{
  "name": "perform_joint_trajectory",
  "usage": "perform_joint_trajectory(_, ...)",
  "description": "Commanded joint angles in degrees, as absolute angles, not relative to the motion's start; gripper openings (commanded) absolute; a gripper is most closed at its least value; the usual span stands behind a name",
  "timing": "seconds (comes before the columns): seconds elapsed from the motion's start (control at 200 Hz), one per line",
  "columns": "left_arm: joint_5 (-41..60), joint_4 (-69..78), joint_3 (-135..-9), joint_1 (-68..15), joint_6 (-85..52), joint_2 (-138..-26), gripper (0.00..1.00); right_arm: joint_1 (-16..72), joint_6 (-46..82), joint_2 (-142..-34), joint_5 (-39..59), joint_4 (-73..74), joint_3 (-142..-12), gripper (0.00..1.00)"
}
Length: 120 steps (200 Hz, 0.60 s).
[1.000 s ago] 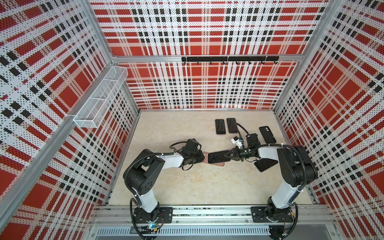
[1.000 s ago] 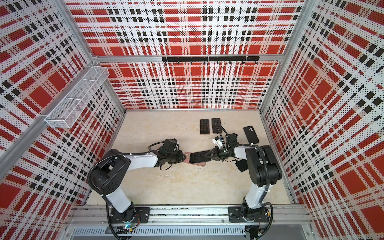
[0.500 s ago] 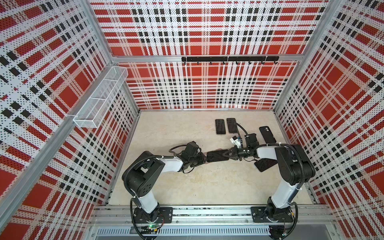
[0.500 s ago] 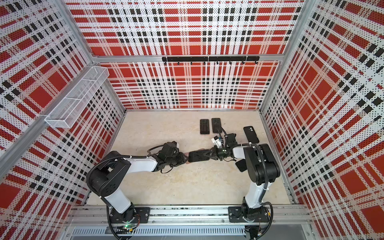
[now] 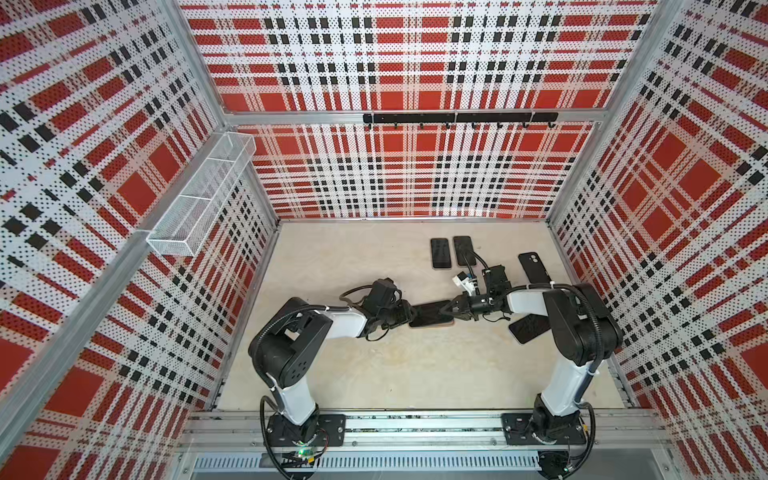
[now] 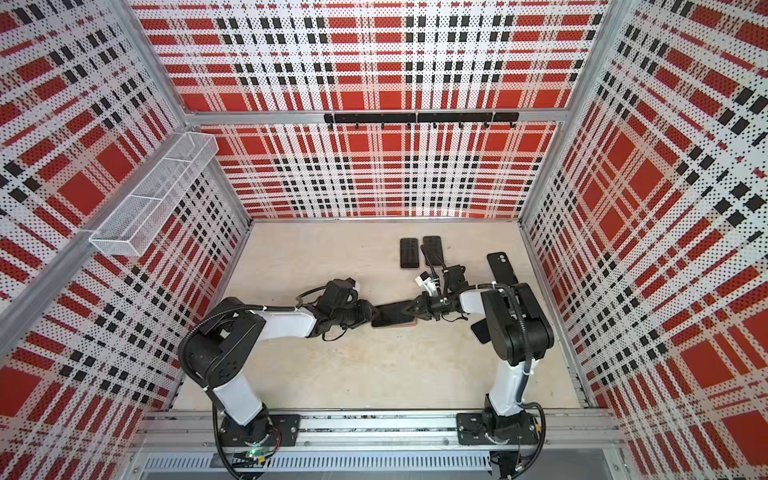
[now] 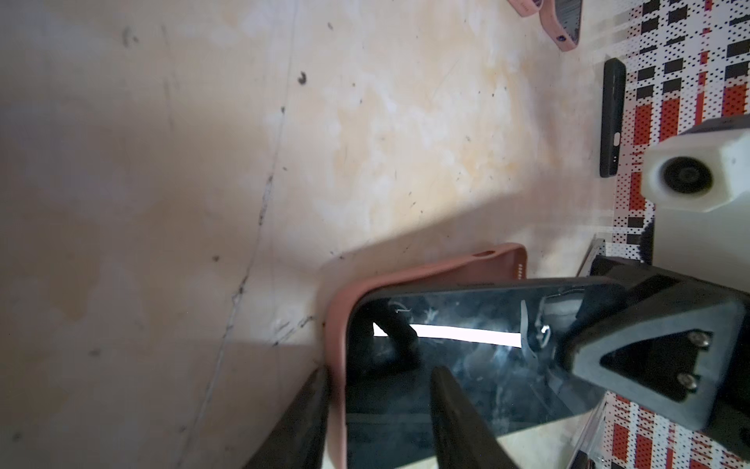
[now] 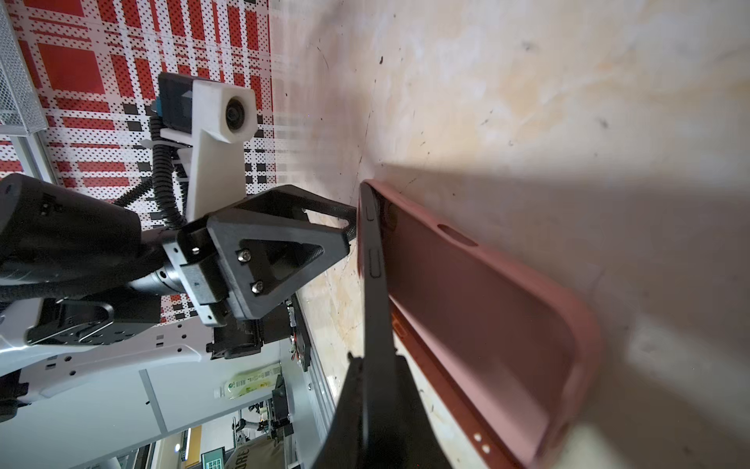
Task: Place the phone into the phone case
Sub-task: 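Press the black phone into the pink case held by the left gripper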
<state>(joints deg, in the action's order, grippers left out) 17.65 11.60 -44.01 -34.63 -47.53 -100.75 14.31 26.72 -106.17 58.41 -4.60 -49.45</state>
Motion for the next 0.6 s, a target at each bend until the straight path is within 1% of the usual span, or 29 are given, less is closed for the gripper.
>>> perform_joint_trajectory(0.0, 19.6, 14.0, -43.7, -36.3, -47.1, -101.9, 0.45, 16.5, 24.9, -110.7, 50.8, -9.4, -47.1, 0.00)
perform_joint_trajectory(0.175, 19.6, 12.8, -43.9, -36.9, -45.8, -101.7, 0.45, 16.5, 25.0, -111.8, 50.1, -9.6, -47.6, 0.00)
perform_joint_trajectory(0.311, 13.8, 4.1, -46.5, -37.7, -41.0, -101.8, 0.43, 16.4, 23.5, -110.6, 47.4, -12.5, -48.3, 0.00)
perform_joint_trajectory(0.476, 10.7, 1.1, -47.7, -38.7, -39.3, -103.9, 0.38, 16.5, 22.2, -108.9, 44.6, -16.7, -49.6, 0.15)
perform_joint_trajectory(0.596, 10.0, 0.9, -48.4, -39.2, -39.0, -105.5, 0.36, 16.6, 21.4, -107.2, 42.6, -20.3, -50.7, 0.22)
